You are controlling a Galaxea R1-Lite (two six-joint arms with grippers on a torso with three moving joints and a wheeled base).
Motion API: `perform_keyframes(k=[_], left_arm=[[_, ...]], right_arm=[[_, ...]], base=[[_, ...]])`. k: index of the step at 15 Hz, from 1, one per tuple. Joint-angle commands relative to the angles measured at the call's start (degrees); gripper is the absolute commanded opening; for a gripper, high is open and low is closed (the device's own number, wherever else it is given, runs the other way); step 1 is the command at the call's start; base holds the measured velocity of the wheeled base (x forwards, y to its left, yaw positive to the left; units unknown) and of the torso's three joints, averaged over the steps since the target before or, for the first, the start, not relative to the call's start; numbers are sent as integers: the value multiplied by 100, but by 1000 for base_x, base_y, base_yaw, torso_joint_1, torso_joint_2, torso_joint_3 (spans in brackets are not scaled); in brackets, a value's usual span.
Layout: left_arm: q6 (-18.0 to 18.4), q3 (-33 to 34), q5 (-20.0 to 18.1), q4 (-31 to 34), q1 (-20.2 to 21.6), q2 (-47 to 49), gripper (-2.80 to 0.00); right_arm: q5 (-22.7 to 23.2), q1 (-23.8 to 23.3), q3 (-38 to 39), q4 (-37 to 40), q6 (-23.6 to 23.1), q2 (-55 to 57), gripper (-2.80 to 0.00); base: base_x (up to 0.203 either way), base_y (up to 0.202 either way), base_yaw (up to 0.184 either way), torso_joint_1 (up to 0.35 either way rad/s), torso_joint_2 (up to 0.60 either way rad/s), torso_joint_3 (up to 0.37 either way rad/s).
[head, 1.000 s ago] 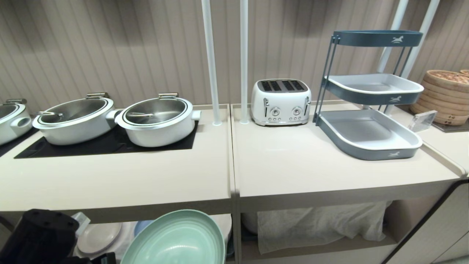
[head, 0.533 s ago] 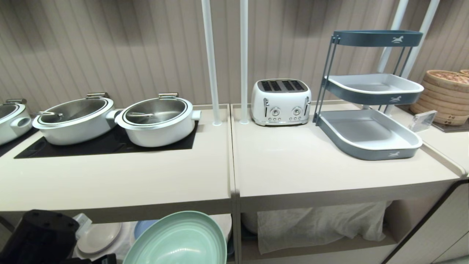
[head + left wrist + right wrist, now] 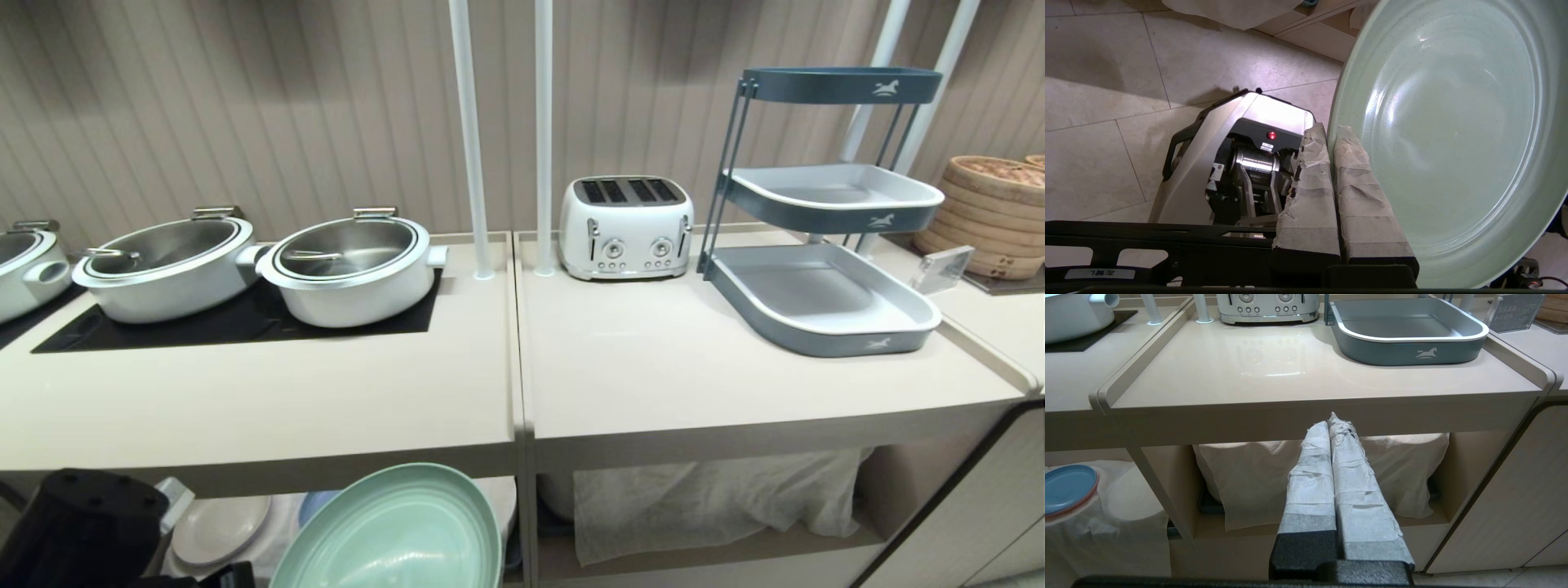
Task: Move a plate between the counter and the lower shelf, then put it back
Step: Put the plate
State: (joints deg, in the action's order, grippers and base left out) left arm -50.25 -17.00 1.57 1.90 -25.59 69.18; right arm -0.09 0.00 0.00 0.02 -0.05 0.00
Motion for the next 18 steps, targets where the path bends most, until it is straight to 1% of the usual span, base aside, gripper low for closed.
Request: perform_keyframes(k=[1,12,14,18], left_arm=[[-29,-3,1,3,63,-1,-280],[-81,-5,-34,3,115,69,-280],[-151,-5,-34,3,151,60,-280],[-152,-23,-34,3,247,69,-280]], right_arm=[[9,0,0,-2,-3,0,-280],[0,0,0,-2,-3,0,-280],[7,0,0,-2,-3,0,-280],[0,0,0,-2,-3,0,-280]], base=[[0,0,0,0,0,0],[0,0,0,0,0,0],[1,120,-17,4,3,1],[0,197,-1,4,4,3]])
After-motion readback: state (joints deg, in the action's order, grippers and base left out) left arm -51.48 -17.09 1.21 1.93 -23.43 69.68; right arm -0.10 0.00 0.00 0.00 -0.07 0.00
